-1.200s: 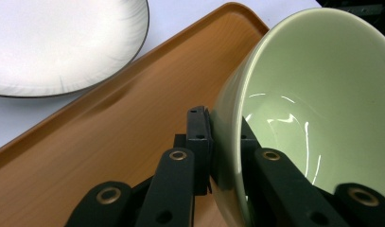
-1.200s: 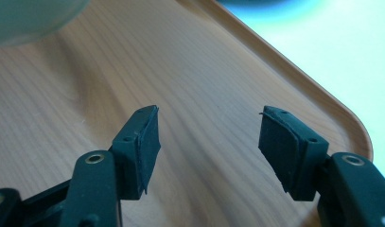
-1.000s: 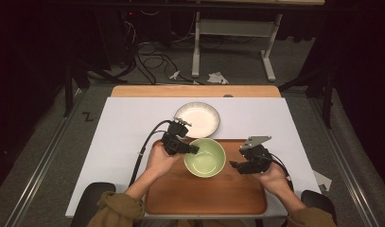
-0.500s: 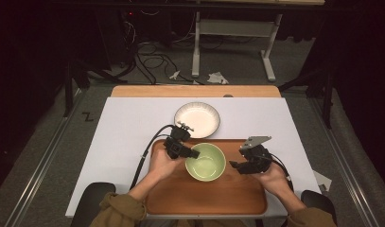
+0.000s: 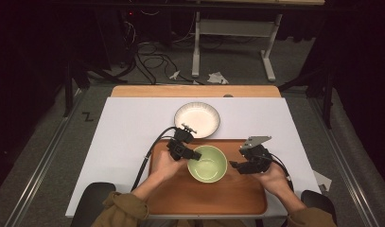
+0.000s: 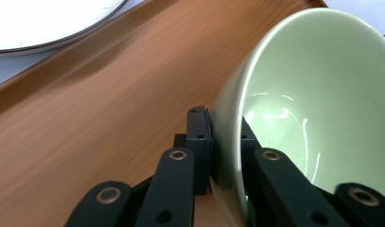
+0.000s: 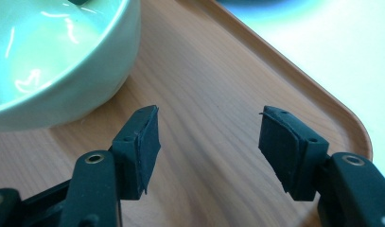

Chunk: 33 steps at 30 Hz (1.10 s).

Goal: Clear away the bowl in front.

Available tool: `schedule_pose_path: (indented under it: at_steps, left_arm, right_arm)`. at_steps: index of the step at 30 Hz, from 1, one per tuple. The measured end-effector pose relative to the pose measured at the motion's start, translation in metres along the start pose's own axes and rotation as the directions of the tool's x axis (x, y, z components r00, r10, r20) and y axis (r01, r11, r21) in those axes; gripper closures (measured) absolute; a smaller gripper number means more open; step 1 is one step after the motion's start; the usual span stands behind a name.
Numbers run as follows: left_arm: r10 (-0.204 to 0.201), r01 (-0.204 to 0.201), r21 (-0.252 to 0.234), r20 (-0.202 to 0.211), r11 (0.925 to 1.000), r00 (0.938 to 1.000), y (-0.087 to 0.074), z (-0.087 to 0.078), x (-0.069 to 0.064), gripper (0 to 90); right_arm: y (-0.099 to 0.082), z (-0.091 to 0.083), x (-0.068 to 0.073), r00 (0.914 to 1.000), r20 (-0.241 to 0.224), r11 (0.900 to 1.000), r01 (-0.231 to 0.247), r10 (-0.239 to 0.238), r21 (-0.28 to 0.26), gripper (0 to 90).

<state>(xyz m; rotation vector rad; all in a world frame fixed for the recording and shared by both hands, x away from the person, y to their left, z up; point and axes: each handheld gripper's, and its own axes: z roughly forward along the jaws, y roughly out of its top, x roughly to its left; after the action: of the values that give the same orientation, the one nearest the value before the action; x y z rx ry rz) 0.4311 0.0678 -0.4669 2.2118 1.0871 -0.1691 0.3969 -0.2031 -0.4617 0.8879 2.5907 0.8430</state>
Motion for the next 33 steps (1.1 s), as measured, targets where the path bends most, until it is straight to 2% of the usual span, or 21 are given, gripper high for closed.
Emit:
schedule_pose_path:
  at_steps: [24, 33]
  left_arm:
    - [-0.015, 0.015, 0.023, -0.01, 0.9996, 0.9998, -0.003, 0.013, 0.004, 82.1]
    - [-0.04, 0.04, 0.028, 0.01, 0.9988, 0.9991, -0.005, 0.018, 0.007, 82.5]
  right_arm:
    - [0.0, -0.001, -0.001, 1.0, -0.002, 1.0, 0.0, 0.0, 0.004, 39.0]
    - [0.0, 0.0, 0.0, 1.0, 0.0, 1.0, -0.001, 0.001, -0.001, 39.0]
